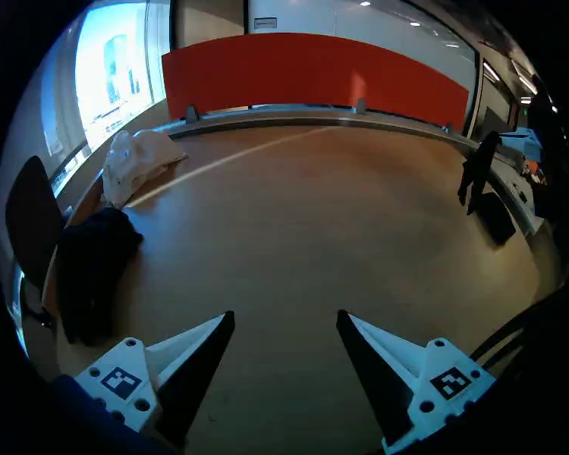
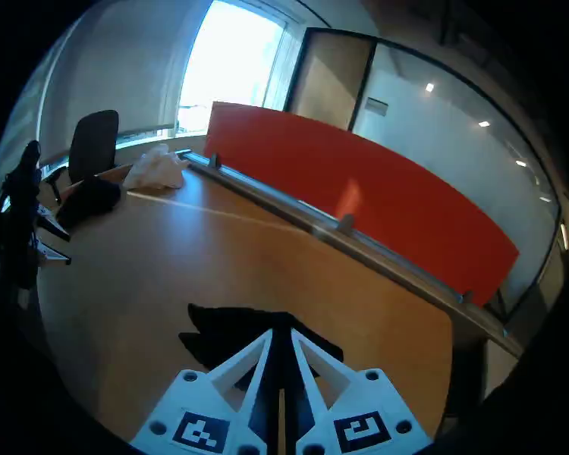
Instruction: Fold towel
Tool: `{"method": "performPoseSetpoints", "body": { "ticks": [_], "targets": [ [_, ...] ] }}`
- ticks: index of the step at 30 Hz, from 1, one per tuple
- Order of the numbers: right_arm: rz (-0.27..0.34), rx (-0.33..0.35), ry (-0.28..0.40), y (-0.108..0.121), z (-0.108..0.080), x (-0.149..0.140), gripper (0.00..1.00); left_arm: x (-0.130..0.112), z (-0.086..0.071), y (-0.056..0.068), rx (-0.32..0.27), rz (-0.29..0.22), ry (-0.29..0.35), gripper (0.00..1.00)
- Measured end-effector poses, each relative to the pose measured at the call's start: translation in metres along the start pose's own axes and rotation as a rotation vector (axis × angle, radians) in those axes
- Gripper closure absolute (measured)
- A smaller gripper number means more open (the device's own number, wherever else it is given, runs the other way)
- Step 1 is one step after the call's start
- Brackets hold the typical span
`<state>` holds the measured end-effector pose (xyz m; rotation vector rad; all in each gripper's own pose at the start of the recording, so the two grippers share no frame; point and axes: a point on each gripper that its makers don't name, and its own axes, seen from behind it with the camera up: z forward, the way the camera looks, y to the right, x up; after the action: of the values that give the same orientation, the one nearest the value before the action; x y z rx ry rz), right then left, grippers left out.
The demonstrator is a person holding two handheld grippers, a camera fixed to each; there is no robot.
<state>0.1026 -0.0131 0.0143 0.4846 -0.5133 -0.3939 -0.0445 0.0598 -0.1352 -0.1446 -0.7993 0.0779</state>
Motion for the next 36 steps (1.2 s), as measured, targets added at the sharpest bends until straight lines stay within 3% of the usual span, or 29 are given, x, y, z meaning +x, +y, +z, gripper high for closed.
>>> {"method": "performPoseSetpoints", "body": {
  "ticks": [23, 36],
  "targets": [
    [0.054, -0.12, -0.064, 0.123, 0.005, -0.036, 0.93, 0.009, 0.008, 0.005, 0.01, 0.012, -0.012, 0.0],
    [0.058, -0.129, -0.128, 0.154, 0.013, -0.065, 0.93, 0.013, 0.011, 0.009, 0.014, 0.019, -0.017, 0.0]
  ]
}}
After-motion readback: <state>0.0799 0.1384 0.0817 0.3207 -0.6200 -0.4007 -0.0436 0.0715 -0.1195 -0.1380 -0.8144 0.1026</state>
